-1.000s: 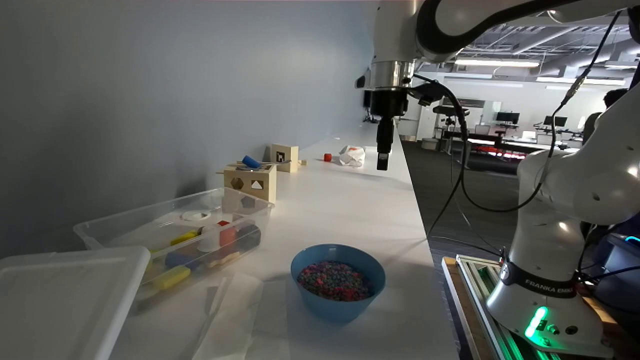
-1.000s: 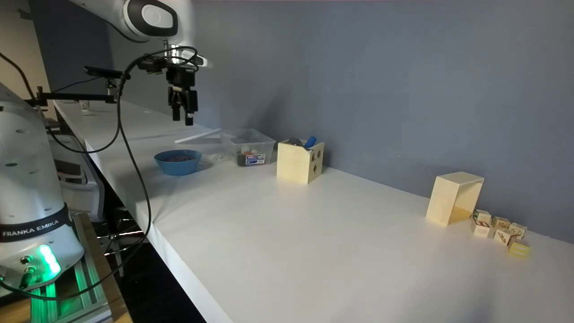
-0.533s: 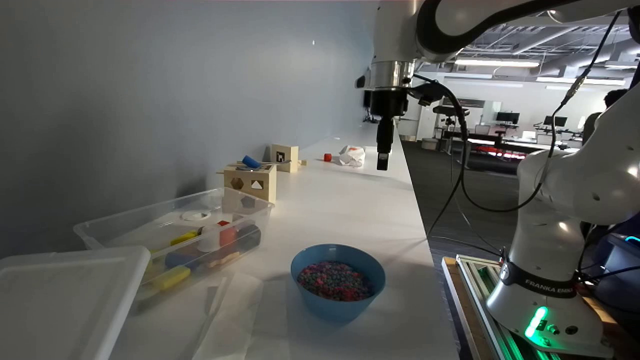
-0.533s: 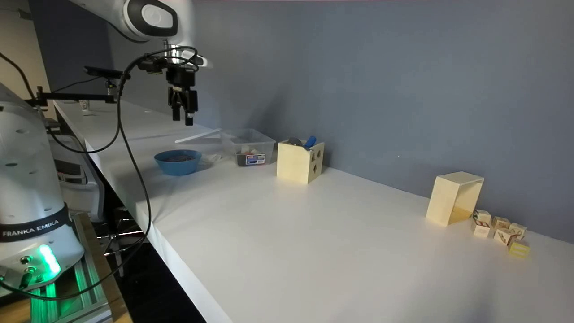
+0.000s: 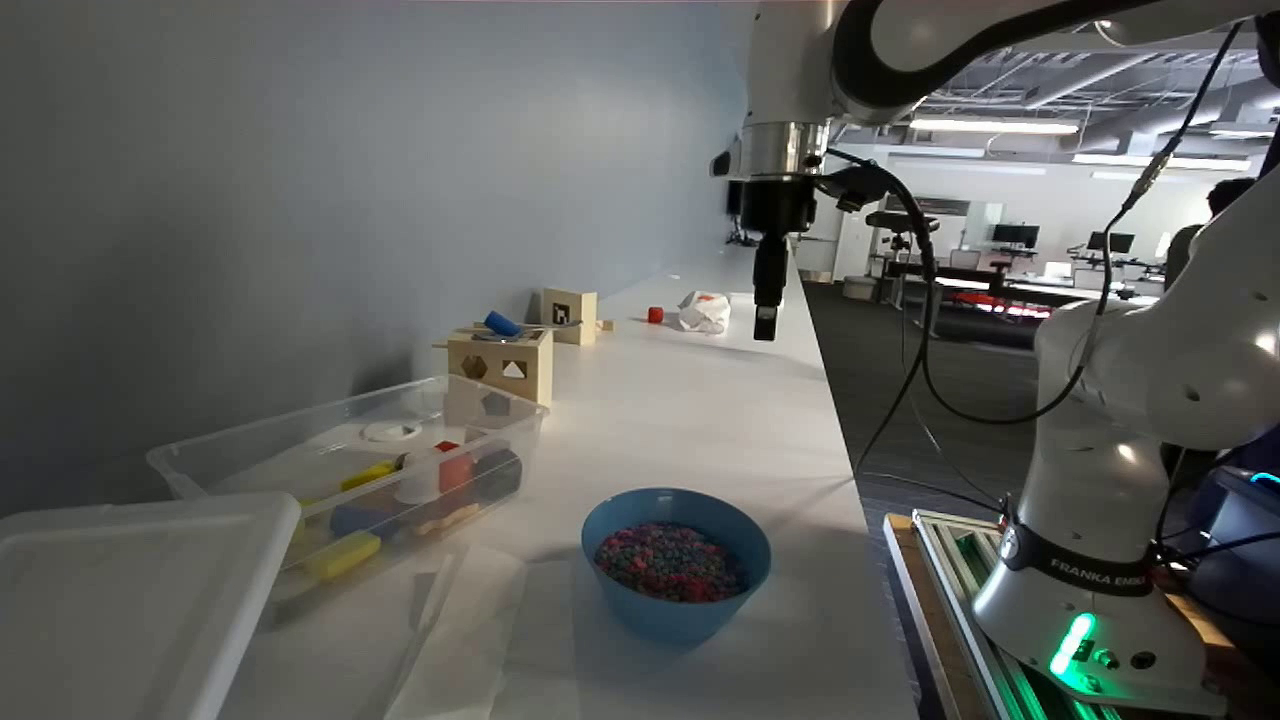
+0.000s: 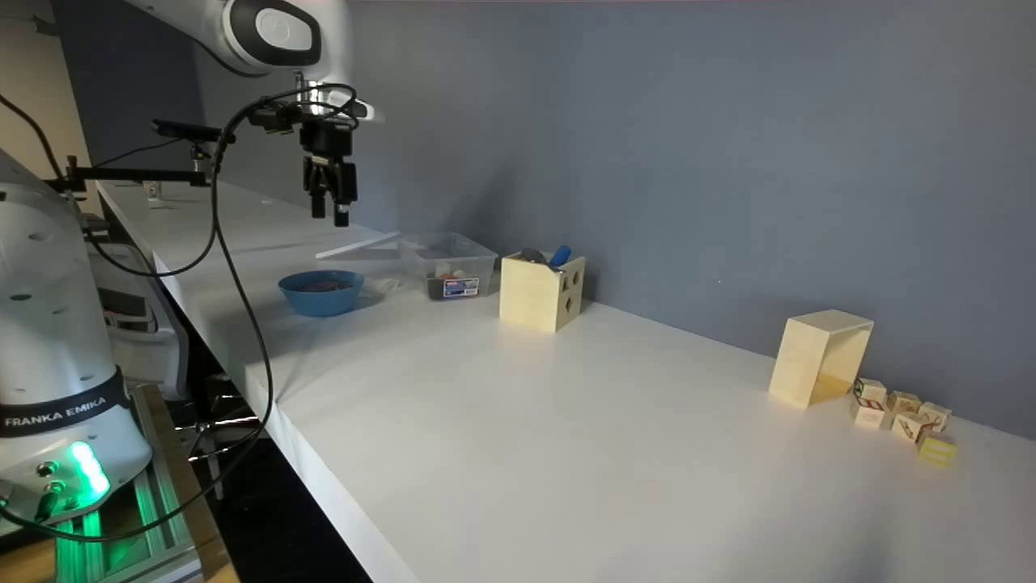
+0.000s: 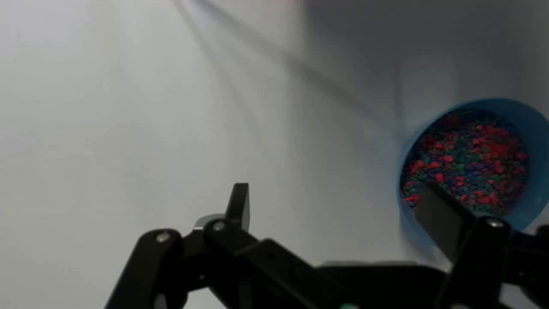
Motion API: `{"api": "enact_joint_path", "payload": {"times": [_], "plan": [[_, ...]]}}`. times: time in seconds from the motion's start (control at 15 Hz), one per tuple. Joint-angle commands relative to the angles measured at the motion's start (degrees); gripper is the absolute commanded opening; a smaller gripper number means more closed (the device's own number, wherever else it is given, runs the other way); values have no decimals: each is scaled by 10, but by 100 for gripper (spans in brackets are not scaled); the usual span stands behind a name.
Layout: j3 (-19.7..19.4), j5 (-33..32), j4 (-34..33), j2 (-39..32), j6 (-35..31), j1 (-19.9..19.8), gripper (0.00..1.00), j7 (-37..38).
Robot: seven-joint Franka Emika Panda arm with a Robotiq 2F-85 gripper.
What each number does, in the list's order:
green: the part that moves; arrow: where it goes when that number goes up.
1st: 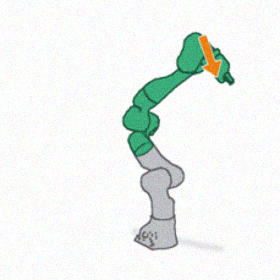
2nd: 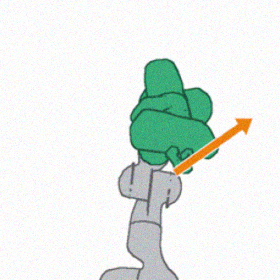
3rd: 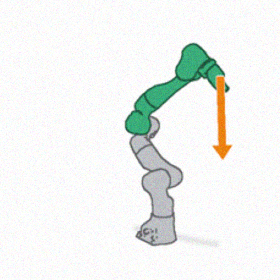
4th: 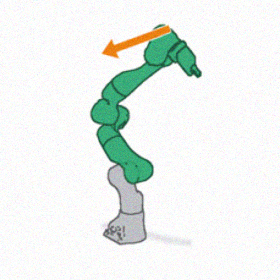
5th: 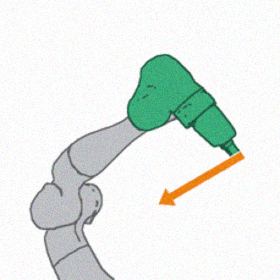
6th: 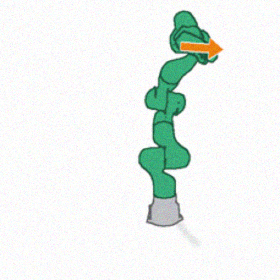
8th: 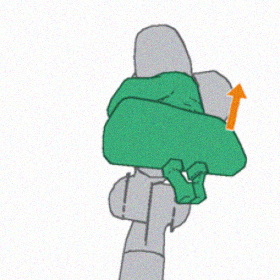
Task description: Move the plastic box to the right
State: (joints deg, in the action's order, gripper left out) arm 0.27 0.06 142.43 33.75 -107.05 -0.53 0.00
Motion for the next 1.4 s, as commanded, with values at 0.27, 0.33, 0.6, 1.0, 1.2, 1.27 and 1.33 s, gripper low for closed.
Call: {"api": "enact_joint_path", "payload": {"times": [0.27,0.33,0.6,1.0,1.2,1.27,1.33], "plan": [[4,-24,-30,-37,-83,-27,100,62],[3,-30,-40,-50,-102,-33,100,66],[-2,-17,-94,-129,-185,-39,100,74],[-8,-12,-145,-200,-215,-34,100,88],[-8,-11,-186,-252,-215,-31,100,91],[-8,-11,-191,-257,-215,-30,100,91],[-8,-11,-192,-258,-214,-30,100,91]]}}
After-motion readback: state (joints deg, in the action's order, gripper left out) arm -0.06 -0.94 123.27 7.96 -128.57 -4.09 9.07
